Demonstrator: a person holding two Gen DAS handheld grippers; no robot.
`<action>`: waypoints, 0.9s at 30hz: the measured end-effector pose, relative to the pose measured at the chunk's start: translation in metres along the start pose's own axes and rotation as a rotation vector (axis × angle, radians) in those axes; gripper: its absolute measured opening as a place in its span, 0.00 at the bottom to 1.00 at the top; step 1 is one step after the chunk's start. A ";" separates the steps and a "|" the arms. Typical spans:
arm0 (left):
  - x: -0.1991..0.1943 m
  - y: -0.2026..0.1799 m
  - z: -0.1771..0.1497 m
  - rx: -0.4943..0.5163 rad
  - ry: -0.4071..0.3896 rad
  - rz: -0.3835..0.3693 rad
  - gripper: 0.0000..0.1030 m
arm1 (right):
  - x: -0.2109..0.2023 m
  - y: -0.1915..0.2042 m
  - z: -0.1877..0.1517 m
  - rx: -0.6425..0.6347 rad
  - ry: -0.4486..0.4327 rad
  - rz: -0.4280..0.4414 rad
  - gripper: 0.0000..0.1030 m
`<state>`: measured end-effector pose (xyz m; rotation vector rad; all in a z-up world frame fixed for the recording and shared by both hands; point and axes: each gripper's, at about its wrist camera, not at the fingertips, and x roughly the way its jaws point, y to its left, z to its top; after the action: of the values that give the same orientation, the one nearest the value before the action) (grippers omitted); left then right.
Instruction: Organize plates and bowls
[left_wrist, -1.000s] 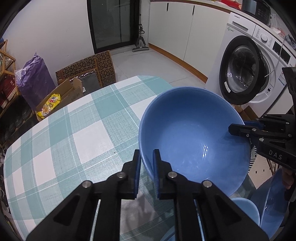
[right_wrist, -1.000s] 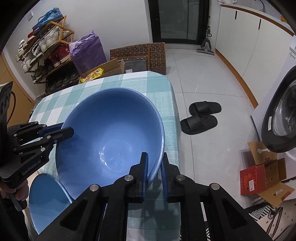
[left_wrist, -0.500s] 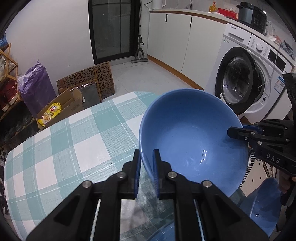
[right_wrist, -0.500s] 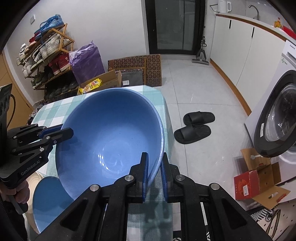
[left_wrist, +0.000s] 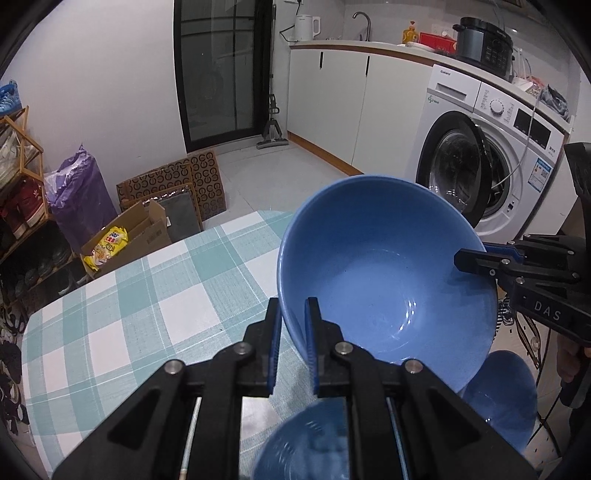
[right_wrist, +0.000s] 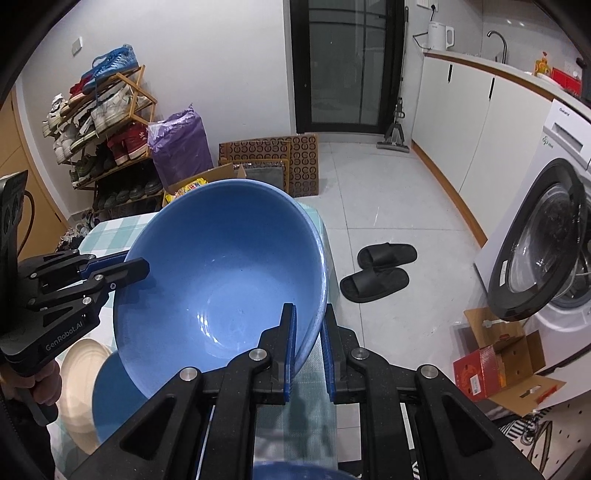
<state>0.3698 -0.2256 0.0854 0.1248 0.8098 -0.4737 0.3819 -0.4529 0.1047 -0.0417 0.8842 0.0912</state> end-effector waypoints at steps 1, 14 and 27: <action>-0.004 -0.001 0.000 0.000 -0.004 0.000 0.10 | -0.006 0.001 -0.002 -0.001 -0.006 -0.001 0.13; -0.068 -0.017 -0.010 0.025 -0.075 0.009 0.10 | -0.088 0.023 -0.018 -0.020 -0.076 -0.009 0.13; -0.104 -0.019 -0.032 0.025 -0.101 0.014 0.10 | -0.132 0.052 -0.043 -0.041 -0.101 -0.005 0.13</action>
<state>0.2779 -0.1960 0.1397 0.1282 0.7043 -0.4731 0.2601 -0.4126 0.1797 -0.0772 0.7811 0.1060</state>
